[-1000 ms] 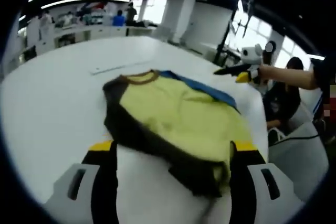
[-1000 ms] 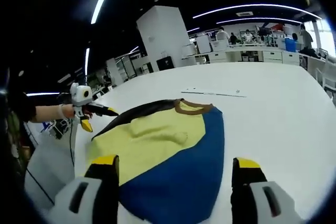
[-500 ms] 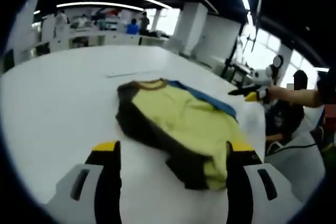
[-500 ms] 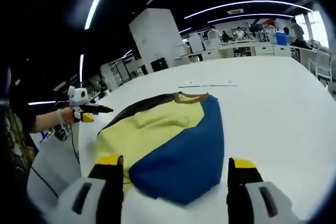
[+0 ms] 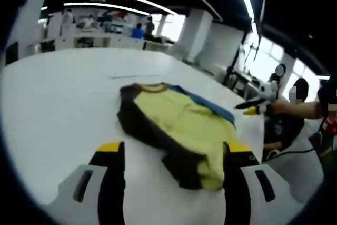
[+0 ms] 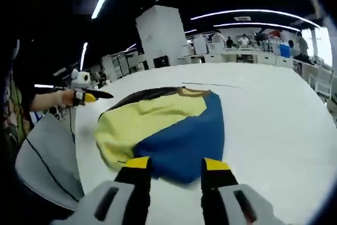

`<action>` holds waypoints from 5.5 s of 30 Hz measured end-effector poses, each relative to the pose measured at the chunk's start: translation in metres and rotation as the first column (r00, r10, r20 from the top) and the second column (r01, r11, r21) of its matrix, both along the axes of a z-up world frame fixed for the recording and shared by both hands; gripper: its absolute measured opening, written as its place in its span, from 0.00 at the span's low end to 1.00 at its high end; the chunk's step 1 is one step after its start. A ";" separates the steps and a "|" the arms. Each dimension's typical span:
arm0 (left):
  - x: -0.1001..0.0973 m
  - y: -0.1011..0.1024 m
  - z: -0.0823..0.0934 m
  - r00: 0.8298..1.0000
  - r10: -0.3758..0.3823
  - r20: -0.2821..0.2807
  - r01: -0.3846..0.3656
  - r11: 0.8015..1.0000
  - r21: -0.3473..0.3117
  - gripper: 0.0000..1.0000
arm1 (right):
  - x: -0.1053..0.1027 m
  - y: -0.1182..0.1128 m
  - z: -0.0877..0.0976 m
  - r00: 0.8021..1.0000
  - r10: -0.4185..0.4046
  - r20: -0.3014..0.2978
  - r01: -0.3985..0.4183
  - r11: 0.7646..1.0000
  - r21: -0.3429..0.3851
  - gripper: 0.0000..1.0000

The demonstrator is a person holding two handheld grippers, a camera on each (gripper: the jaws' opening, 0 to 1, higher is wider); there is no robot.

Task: Fold the garment on the visible template until the final outline fits inside the template.

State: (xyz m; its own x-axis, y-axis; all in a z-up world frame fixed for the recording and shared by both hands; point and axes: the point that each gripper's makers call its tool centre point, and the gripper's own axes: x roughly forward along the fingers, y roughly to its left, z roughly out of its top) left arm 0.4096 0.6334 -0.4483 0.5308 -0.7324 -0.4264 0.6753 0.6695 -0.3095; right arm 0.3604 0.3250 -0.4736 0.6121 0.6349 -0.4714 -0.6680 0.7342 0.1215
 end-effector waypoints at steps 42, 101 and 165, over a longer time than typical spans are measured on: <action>-0.009 0.003 -0.011 0.998 0.031 -0.052 -0.033 0.998 -0.045 0.68 | 0.067 0.033 0.020 0.913 0.366 0.178 -0.225 0.818 -0.529 0.00; -0.010 0.013 -0.001 0.996 0.074 -0.050 -0.078 0.994 -0.080 0.67 | 0.124 0.055 -0.015 0.939 0.340 0.058 -0.291 0.870 -0.398 0.77; -0.019 0.014 -0.004 0.993 0.094 -0.067 -0.101 0.988 -0.114 0.66 | 0.027 0.078 -0.017 0.888 0.396 0.232 -0.209 0.799 -0.565 0.05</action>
State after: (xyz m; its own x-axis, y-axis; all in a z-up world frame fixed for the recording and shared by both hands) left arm 0.3909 0.6470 -0.4523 0.5779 -0.7252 -0.3743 0.5858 0.6880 -0.4284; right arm 0.3873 0.4034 -0.4902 0.6040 0.5360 -0.5899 -0.7964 0.3766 -0.4732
